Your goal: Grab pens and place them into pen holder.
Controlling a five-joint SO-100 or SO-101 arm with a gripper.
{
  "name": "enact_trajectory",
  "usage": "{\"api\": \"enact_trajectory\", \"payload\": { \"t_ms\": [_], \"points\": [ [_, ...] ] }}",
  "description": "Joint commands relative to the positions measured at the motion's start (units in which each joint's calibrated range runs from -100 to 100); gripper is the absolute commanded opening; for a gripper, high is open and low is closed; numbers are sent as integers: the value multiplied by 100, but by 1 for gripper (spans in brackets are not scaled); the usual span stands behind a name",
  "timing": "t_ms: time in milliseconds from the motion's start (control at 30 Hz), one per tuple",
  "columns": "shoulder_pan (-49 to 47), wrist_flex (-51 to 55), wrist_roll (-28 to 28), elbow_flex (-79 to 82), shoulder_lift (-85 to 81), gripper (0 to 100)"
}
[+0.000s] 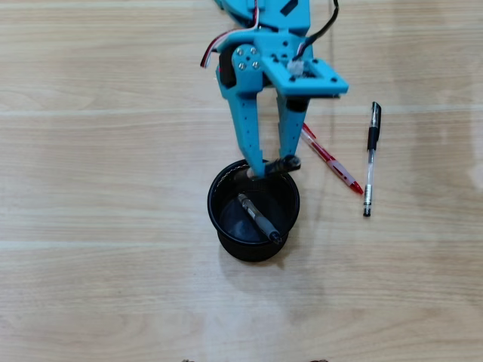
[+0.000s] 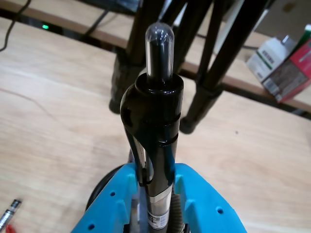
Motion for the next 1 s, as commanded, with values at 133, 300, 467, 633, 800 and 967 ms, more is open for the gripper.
{"api": "enact_trajectory", "payload": {
  "t_ms": [133, 300, 467, 633, 800, 967],
  "points": [
    [-26, -149, -72, 642, 29, 2],
    [-34, -140, -72, 995, -13, 8],
    [-107, -166, -20, 932, -38, 19],
    [-155, -123, -9, 615, -157, 16],
    [-365, 307, 388, 407, -495, 16],
    [-728, 2894, 456, -191, -689, 16]
  ]
}}
